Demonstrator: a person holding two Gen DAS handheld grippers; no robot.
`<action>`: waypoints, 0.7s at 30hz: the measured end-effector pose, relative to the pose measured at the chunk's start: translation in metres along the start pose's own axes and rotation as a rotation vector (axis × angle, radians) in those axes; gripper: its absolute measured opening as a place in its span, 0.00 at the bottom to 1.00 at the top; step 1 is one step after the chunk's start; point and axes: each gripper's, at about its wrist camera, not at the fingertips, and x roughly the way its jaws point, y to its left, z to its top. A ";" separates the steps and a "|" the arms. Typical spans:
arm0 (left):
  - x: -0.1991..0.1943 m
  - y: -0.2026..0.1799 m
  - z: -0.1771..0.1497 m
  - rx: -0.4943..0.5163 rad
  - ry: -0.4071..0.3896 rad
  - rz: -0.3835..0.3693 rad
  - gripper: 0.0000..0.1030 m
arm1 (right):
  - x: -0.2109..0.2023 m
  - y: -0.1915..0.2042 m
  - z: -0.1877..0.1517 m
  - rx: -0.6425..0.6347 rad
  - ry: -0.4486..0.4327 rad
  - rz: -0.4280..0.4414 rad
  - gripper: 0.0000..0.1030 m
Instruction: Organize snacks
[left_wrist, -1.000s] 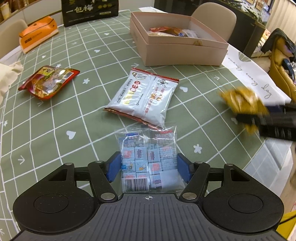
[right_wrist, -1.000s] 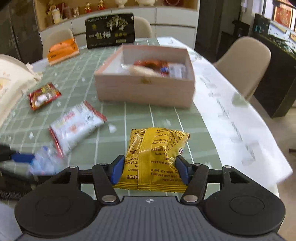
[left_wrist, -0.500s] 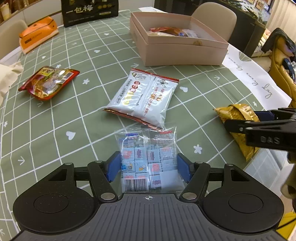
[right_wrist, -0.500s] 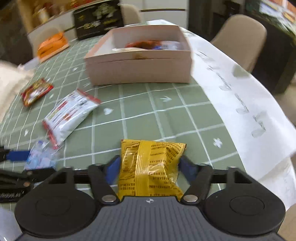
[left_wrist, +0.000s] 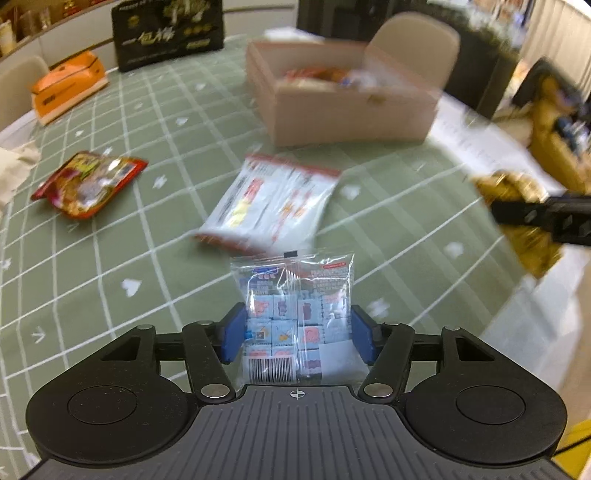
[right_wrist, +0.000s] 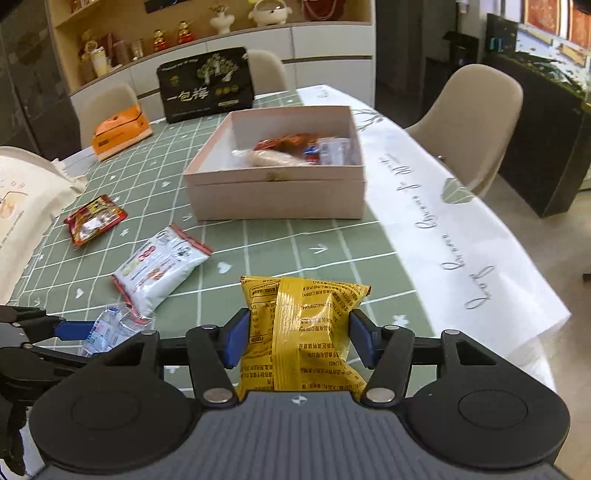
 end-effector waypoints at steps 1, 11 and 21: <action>-0.009 0.000 0.006 -0.006 -0.036 -0.026 0.63 | -0.002 -0.003 0.000 0.005 -0.005 -0.008 0.56; -0.021 -0.001 0.185 -0.063 -0.307 -0.244 0.66 | -0.019 -0.029 0.011 0.085 -0.055 -0.065 0.56; 0.000 0.060 0.133 -0.248 -0.297 -0.147 0.59 | -0.005 -0.028 0.055 0.090 -0.086 -0.040 0.56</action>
